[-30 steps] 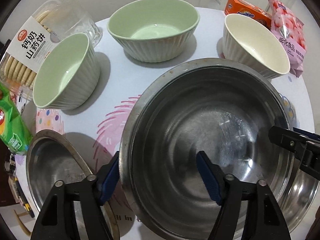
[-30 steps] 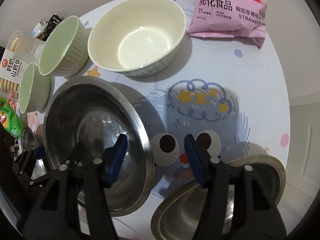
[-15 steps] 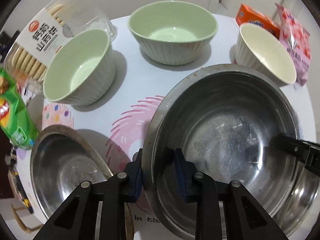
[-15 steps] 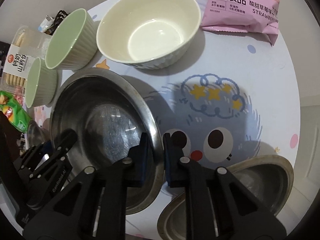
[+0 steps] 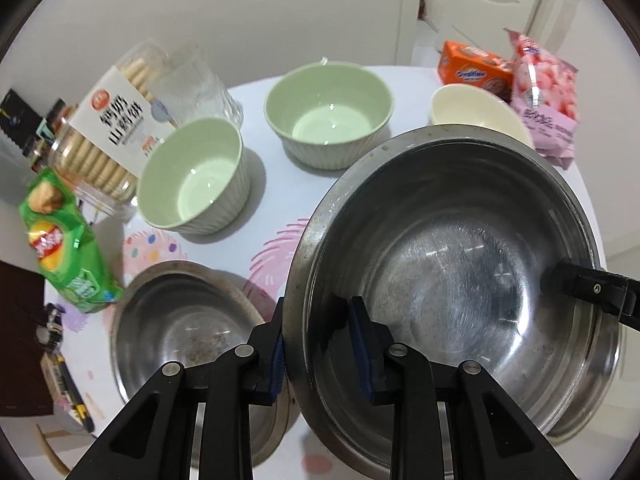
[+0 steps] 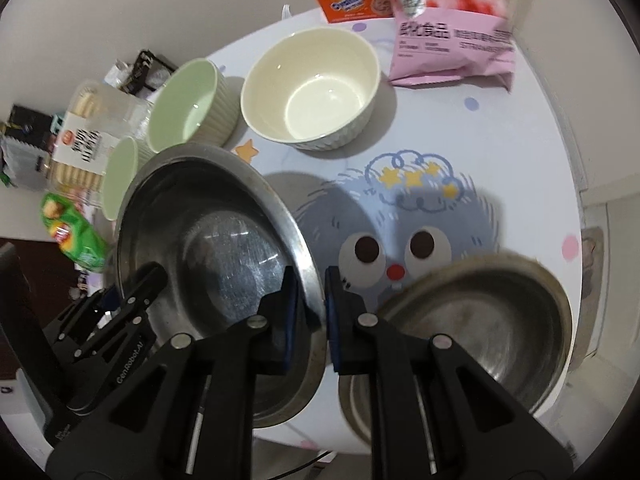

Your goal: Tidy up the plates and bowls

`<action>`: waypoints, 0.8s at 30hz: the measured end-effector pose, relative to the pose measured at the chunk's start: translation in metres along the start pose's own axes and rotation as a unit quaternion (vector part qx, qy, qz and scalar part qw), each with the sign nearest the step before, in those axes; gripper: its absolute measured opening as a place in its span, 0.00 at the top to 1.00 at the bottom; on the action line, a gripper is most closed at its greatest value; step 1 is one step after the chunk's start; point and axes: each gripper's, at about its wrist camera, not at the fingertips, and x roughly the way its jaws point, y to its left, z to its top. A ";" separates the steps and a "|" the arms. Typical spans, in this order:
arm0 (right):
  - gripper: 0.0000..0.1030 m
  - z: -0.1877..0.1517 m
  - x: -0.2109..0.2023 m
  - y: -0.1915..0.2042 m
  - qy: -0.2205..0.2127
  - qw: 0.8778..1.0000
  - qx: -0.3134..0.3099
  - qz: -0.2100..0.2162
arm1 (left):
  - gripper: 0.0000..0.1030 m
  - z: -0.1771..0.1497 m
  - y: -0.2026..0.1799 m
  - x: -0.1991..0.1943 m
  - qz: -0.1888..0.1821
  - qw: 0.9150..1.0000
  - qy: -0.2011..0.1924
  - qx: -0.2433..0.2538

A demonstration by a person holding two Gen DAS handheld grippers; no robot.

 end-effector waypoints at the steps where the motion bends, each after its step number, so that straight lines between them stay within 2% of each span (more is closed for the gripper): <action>1: 0.85 -0.003 -0.005 0.002 -0.004 1.000 0.002 0.001 | 0.73 -0.001 -0.002 -0.004 0.000 1.000 -0.002 0.003; 5: 0.86 -0.018 -0.034 -0.002 -0.027 1.000 0.004 -0.002 | 0.73 -0.007 -0.009 -0.018 -0.021 1.000 -0.009 0.014; 9: 0.86 -0.027 -0.056 -0.008 -0.048 0.999 0.013 -0.011 | 0.72 -0.014 -0.032 -0.038 -0.038 0.998 -0.017 0.039; 16: 0.87 -0.062 -0.092 -0.047 -0.078 0.995 0.056 -0.038 | 0.72 -0.026 -0.091 -0.063 -0.063 0.992 -0.029 0.105; 24: 0.87 -0.102 -0.116 -0.092 -0.103 0.987 0.110 -0.060 | 0.72 -0.042 -0.139 -0.070 -0.084 0.983 -0.032 0.160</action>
